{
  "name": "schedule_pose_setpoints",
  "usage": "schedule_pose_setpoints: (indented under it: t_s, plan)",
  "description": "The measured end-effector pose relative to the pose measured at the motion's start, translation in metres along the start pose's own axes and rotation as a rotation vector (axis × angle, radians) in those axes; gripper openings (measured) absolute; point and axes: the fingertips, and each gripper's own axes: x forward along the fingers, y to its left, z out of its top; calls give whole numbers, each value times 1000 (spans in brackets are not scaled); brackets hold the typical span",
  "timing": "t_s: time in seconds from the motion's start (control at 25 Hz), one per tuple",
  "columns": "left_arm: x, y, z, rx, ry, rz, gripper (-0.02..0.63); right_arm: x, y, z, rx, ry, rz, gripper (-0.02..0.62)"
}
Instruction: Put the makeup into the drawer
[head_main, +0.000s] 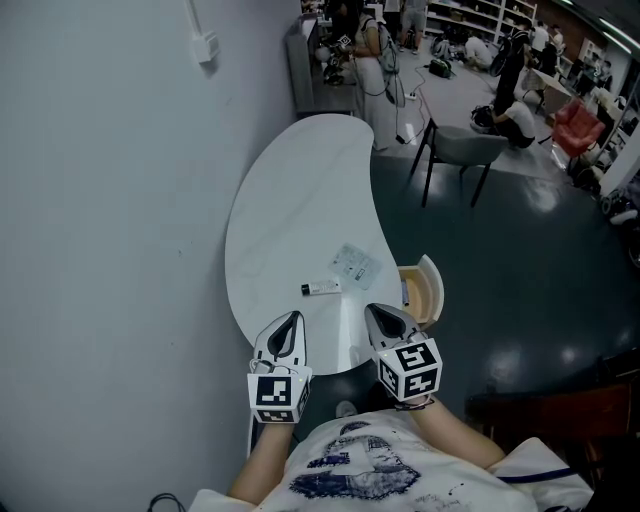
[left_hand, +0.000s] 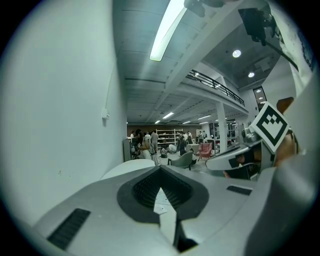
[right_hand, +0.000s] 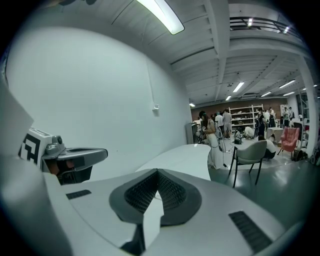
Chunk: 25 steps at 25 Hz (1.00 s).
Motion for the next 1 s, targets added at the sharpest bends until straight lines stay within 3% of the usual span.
schedule_pose_setpoints:
  t_s: [1.0]
  plan:
    - [18,-4,-15,-38,33,-14,46,13,-11,-9,7,60,16,21]
